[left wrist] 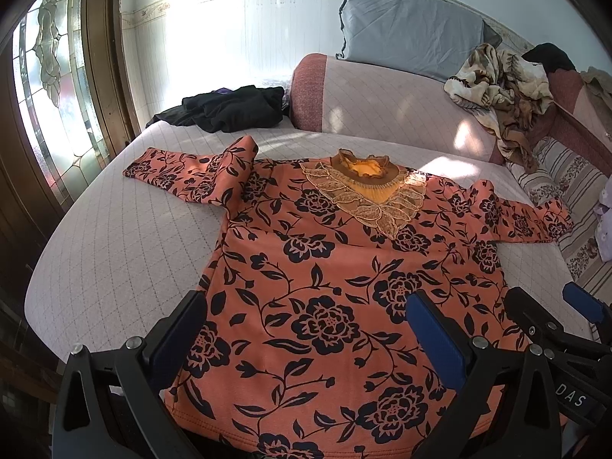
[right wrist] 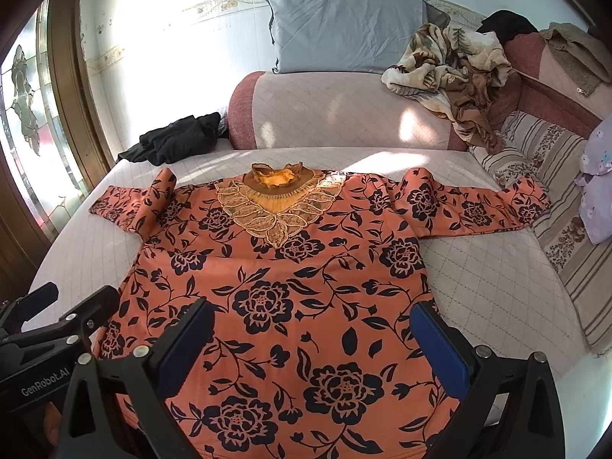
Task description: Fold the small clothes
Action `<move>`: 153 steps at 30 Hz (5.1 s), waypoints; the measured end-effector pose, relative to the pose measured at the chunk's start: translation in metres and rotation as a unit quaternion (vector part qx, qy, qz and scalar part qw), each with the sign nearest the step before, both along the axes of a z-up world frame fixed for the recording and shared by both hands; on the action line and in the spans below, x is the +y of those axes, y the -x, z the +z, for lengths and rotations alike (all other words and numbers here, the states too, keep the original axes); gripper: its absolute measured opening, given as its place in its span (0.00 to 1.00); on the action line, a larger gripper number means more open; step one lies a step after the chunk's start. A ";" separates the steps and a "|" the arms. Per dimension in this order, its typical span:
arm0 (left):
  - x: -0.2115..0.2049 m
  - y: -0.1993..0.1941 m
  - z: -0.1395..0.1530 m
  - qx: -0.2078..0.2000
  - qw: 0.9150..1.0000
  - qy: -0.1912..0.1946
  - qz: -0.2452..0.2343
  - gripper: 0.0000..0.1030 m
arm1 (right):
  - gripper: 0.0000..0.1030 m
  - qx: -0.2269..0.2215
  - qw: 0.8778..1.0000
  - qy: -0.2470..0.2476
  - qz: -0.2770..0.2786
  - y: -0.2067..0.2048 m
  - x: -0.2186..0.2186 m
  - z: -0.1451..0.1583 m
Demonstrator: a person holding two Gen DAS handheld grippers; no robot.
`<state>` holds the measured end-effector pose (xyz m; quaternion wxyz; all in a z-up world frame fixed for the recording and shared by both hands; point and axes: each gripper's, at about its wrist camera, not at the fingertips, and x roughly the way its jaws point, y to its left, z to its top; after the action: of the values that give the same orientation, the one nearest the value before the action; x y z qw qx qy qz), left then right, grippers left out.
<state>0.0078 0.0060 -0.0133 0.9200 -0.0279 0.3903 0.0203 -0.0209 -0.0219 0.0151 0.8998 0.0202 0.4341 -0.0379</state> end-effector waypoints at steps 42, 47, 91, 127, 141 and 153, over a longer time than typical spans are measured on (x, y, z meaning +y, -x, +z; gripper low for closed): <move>-0.002 -0.029 -0.014 0.022 1.000 -0.005 0.005 1.00 | 1.00 0.018 1.000 -0.002 -0.007 -0.025 -0.005 -0.020; -0.004 -0.039 -0.020 0.031 1.000 -0.007 0.003 1.00 | 1.00 0.023 1.000 -0.005 -0.007 -0.033 -0.007 -0.026; 0.243 -0.128 -0.112 0.033 0.943 0.078 0.322 1.00 | 0.05 -0.117 0.948 -0.014 -0.297 -0.257 -0.406 0.016; 0.117 -0.172 -0.027 -0.010 0.980 0.198 0.009 1.00 | 1.00 -0.001 0.967 -0.254 0.017 -0.172 -0.154 -0.094; 0.086 -0.278 -0.117 0.150 0.961 0.228 0.051 0.84 | 1.00 -0.019 0.941 -0.335 0.037 -0.167 -0.179 -0.111; 0.085 -0.275 -0.093 0.123 0.971 0.192 0.067 0.06 | 1.00 -0.016 0.942 -0.335 0.029 -0.169 -0.178 -0.117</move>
<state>0.2832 0.0909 -0.1064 0.8392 -0.2269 0.4942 0.0097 0.1486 -0.1995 -0.1021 0.8486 0.3082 0.4078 0.1363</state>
